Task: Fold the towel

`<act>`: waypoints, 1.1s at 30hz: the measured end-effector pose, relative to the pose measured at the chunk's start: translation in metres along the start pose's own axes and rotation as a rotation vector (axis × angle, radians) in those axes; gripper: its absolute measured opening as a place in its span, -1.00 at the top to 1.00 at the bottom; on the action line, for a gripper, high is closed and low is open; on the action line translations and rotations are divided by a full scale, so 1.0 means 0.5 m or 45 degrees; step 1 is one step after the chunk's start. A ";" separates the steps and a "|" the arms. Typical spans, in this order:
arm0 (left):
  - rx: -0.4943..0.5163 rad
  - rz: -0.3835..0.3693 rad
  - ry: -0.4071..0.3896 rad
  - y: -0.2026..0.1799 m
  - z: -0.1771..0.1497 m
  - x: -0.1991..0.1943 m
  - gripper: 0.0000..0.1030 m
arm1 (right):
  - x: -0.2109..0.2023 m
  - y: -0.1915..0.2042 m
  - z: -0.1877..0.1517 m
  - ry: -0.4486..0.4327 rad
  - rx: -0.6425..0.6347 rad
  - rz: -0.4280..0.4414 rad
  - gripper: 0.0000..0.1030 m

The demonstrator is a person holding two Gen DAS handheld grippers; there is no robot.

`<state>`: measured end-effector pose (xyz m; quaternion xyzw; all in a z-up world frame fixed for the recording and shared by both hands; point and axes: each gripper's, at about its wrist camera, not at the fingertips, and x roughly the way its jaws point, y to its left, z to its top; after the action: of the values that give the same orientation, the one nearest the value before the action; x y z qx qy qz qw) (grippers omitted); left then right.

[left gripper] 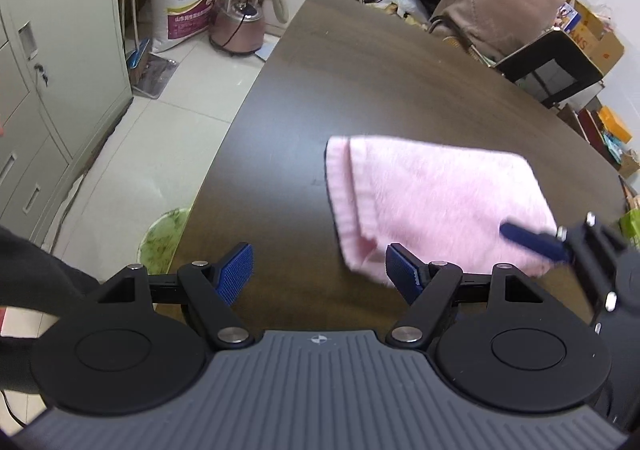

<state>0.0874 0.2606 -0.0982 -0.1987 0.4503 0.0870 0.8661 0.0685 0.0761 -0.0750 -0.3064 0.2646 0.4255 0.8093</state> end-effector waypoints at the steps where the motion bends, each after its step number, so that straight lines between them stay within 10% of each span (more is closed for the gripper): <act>1: 0.006 -0.002 -0.001 -0.003 0.003 0.001 -0.41 | -0.001 0.002 -0.003 -0.003 -0.004 0.007 -0.39; 11: -0.007 0.021 0.016 0.004 -0.004 -0.005 -0.42 | 0.004 0.032 0.005 -0.043 -0.097 0.027 -0.05; 33: 0.048 -0.045 -0.087 -0.024 -0.021 -0.046 -0.63 | -0.034 0.031 -0.019 -0.092 -0.071 0.018 -0.15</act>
<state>0.0699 0.2460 -0.0817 -0.1872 0.4182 0.0698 0.8861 0.0450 0.0674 -0.0737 -0.3115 0.2253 0.4492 0.8065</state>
